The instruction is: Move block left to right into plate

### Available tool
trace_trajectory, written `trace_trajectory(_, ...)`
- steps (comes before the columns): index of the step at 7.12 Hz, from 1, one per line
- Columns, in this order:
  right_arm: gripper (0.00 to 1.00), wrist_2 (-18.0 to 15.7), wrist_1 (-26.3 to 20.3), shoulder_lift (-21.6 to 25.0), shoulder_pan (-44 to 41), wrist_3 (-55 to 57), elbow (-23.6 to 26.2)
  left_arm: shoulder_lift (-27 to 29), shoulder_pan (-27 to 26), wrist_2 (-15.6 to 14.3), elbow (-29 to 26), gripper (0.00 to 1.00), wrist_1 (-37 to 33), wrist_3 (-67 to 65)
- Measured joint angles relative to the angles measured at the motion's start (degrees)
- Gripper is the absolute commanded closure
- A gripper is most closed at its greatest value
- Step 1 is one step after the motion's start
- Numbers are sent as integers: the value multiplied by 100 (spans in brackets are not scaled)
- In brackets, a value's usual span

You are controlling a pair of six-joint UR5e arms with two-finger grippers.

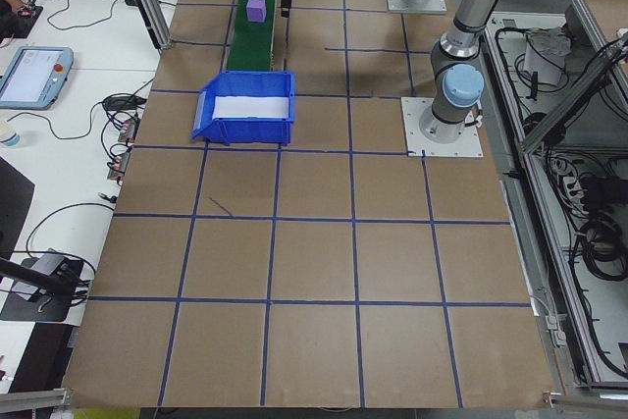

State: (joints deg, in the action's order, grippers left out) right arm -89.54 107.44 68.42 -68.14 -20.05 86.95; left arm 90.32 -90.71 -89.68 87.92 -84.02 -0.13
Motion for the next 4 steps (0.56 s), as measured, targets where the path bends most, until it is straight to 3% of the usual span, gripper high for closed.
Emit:
trace_trajectory(2,78,-106,-323,418,1062,-1532,438,-2,0,1,5,0,0,17)
trace_trajectory(4,78,-90,-161,656,2527,-3131,1028,-3,0,2,6,0,-6,31)
